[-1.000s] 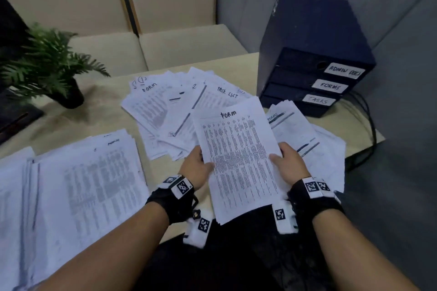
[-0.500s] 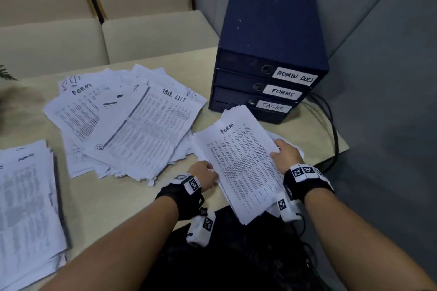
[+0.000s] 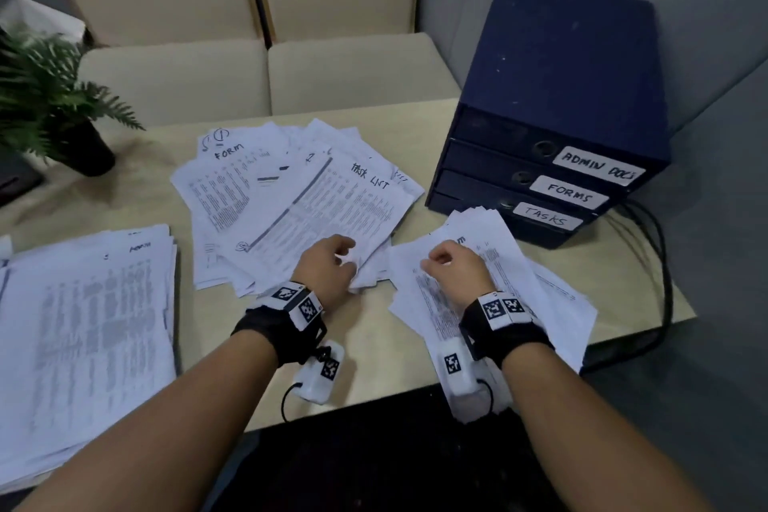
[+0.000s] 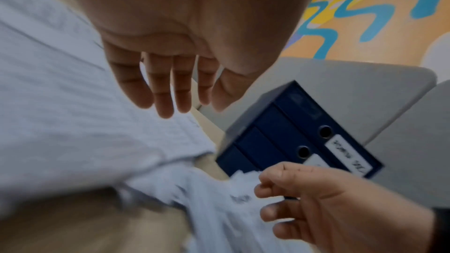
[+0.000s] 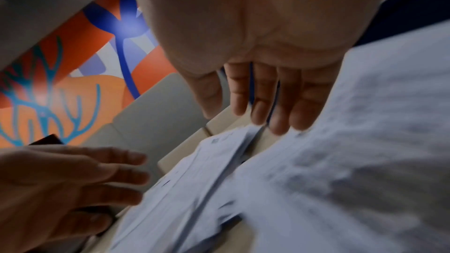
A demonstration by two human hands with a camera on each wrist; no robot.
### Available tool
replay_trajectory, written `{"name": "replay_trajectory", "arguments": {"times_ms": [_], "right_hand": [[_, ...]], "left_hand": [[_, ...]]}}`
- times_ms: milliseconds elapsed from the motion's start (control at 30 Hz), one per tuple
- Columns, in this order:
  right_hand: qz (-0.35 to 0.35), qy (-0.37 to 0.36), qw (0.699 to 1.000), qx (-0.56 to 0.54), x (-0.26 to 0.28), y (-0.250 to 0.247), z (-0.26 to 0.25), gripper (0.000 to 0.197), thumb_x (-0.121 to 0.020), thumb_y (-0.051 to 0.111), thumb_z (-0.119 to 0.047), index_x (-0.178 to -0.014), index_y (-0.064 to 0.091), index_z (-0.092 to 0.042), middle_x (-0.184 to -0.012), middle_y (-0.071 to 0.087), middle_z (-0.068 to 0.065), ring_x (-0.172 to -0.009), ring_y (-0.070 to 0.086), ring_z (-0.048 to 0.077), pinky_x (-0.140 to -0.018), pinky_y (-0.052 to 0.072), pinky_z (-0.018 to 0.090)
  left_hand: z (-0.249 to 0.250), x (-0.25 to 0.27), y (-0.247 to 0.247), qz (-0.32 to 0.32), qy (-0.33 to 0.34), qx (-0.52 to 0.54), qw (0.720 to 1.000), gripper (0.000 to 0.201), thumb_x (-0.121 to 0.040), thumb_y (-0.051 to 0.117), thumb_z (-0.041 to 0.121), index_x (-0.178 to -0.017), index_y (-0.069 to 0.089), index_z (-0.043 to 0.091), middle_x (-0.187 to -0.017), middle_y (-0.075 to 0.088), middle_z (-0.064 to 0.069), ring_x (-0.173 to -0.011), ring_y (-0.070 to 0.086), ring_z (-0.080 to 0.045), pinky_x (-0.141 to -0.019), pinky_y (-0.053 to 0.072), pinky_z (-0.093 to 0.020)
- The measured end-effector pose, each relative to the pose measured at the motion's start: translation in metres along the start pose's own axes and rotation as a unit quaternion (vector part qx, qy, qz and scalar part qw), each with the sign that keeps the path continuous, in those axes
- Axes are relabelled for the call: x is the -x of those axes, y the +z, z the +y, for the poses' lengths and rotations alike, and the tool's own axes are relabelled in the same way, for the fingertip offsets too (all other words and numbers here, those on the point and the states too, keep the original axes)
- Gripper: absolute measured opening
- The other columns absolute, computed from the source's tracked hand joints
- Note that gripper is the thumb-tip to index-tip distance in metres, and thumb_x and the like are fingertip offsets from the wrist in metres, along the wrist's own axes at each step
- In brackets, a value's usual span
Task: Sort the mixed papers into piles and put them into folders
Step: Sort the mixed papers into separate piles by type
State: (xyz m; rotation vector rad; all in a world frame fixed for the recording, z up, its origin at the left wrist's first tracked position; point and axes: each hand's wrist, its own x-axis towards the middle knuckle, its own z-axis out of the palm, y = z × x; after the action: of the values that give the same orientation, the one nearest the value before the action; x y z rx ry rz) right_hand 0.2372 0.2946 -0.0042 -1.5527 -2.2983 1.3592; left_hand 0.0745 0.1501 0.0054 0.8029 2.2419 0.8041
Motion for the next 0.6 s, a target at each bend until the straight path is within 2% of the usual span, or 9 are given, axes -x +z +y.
{"name": "replay_trajectory", "arguments": {"times_ms": [100, 200, 267, 333, 400, 467, 533, 600], "right_hand": [[-0.049, 0.012, 0.998, -0.027, 0.001, 0.042, -0.024, 0.012, -0.084, 0.069, -0.027, -0.081, 0.062, -0.018, -0.081, 0.065, -0.002, -0.08, 0.061, 0.019, -0.08, 0.053, 0.035], [-0.059, 0.056, 0.995, -0.062, 0.003, 0.082, -0.04, 0.018, -0.081, 0.071, -0.028, -0.07, 0.06, -0.019, -0.074, 0.068, 0.004, -0.07, 0.064, 0.024, -0.069, 0.055, 0.037], [-0.072, 0.095, 0.989, -0.085, 0.005, 0.107, -0.046, 0.021, -0.078, 0.071, -0.032, -0.074, 0.056, -0.018, -0.071, 0.066, 0.006, -0.063, 0.06, 0.023, -0.064, 0.051, 0.036], [-0.069, 0.121, 0.985, -0.105, 0.005, 0.128, -0.054, 0.031, -0.073, 0.07, -0.041, -0.086, 0.053, -0.019, -0.082, 0.067, 0.008, -0.067, 0.063, 0.024, -0.066, 0.054, 0.038], [-0.031, 0.15, 0.982, -0.115, 0.002, 0.14, -0.059, 0.048, -0.074, 0.071, -0.045, -0.11, 0.055, -0.017, -0.106, 0.067, 0.007, -0.089, 0.066, 0.027, -0.077, 0.056, 0.038], [0.003, 0.161, 0.979, -0.126, 0.003, 0.146, -0.069, 0.051, -0.084, 0.069, -0.033, -0.127, 0.054, -0.011, -0.122, 0.063, 0.007, -0.106, 0.062, 0.026, -0.085, 0.051, 0.03], [0.015, 0.139, 0.982, -0.125, 0.008, 0.145, -0.075, 0.038, -0.091, 0.061, -0.018, -0.128, 0.057, -0.011, -0.125, 0.064, 0.006, -0.108, 0.061, 0.024, -0.086, 0.047, 0.025], [0.026, 0.11, 0.983, -0.145, 0.017, 0.14, -0.079, 0.033, -0.093, 0.055, -0.011, -0.126, 0.06, -0.014, -0.119, 0.064, -0.002, -0.102, 0.062, 0.02, -0.083, 0.047, 0.024]], "left_hand": [[-0.032, -0.005, -0.025, 0.009, -0.019, -0.065, 0.998, 0.044, -0.089, 0.053, 0.01, -0.132, 0.053, 0.016, -0.137, 0.051, -0.006, -0.122, 0.05, -0.022, -0.099, 0.037, -0.027], [-0.076, -0.009, -0.038, -0.041, -0.045, -0.163, 0.985, 0.047, -0.09, 0.05, 0.014, -0.137, 0.048, 0.02, -0.148, 0.038, -0.005, -0.136, 0.033, -0.025, -0.11, 0.032, -0.038], [-0.098, -0.007, -0.042, -0.079, -0.038, -0.239, 0.967, 0.044, -0.09, 0.048, 0.019, -0.134, 0.049, 0.025, -0.142, 0.038, -0.002, -0.134, 0.029, -0.028, -0.105, 0.037, -0.046], [-0.112, -0.005, -0.048, -0.114, -0.026, -0.268, 0.956, 0.043, -0.087, 0.05, 0.023, -0.13, 0.049, 0.027, -0.133, 0.041, 0.002, -0.13, 0.032, -0.027, -0.099, 0.042, -0.047], [-0.119, -0.002, -0.049, -0.146, -0.026, -0.247, 0.958, 0.049, -0.087, 0.051, 0.024, -0.135, 0.044, 0.032, -0.143, 0.04, 0.004, -0.132, 0.036, -0.025, -0.103, 0.041, -0.044], [-0.128, -0.002, -0.054, -0.17, -0.031, -0.176, 0.969, 0.055, -0.086, 0.053, 0.027, -0.139, 0.041, 0.034, -0.145, 0.044, -0.002, -0.126, 0.048, -0.025, -0.104, 0.042, -0.04], [-0.133, -0.001, -0.06, -0.16, -0.031, -0.099, 0.982, 0.056, -0.083, 0.058, 0.026, -0.138, 0.045, 0.032, -0.136, 0.054, -0.004, -0.118, 0.055, -0.023, -0.102, 0.044, -0.035], [-0.137, -0.002, -0.074, -0.109, -0.019, -0.041, 0.993, 0.055, -0.084, 0.06, 0.017, -0.137, 0.047, 0.024, -0.133, 0.056, -0.005, -0.118, 0.054, -0.022, -0.101, 0.043, -0.032]]}}
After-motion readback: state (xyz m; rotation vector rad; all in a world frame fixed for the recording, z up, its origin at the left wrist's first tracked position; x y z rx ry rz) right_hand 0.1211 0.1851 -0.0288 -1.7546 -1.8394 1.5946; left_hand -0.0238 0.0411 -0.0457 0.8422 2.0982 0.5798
